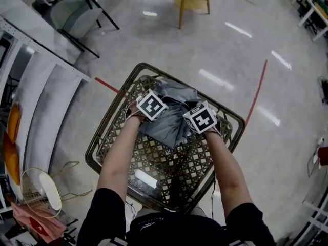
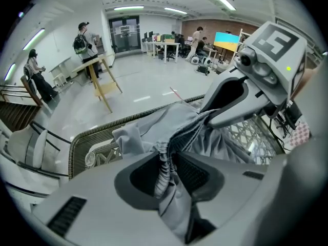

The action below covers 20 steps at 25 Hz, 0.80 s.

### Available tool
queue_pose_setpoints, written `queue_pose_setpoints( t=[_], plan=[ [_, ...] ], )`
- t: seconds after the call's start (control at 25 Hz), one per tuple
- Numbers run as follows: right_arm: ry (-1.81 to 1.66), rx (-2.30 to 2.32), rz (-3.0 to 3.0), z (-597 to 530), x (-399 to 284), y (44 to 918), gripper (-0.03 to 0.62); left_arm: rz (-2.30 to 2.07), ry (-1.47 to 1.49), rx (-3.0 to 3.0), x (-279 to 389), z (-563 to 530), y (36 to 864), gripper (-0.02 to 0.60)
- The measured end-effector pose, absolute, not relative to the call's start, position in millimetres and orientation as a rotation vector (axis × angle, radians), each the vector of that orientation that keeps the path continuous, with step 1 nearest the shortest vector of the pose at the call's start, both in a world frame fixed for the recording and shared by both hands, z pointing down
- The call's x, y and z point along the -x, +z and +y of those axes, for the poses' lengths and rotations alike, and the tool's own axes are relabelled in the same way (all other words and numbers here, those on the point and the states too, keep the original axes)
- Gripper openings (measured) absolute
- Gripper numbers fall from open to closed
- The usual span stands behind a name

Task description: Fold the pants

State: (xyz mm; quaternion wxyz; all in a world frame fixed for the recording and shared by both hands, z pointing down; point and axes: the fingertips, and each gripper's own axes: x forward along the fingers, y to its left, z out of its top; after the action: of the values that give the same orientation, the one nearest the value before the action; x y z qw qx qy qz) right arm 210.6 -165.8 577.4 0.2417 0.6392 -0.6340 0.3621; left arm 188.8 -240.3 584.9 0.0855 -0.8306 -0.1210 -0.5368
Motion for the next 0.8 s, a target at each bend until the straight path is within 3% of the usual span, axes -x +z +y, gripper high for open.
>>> queue_pose_setpoints(
  t=[0.32, 0.48, 0.8],
  plan=[
    [0.917, -1.848, -1.693, -171.7, -225.1, 567.5, 0.067, -0.166, -1.467, 2.589, -211.0, -259.3, 565.6, 0.125],
    [0.857, -1.889, -1.649, -177.6, -234.4, 562.3, 0.08, -0.065, -1.408, 2.622, -218.0, -267.8, 560.0, 0.092],
    [0.822, -2.016, -1.635, -176.5, -248.1, 545.3, 0.1, 0.124, -1.299, 2.662, -221.4, -285.4, 548.1, 0.124]
  ],
)
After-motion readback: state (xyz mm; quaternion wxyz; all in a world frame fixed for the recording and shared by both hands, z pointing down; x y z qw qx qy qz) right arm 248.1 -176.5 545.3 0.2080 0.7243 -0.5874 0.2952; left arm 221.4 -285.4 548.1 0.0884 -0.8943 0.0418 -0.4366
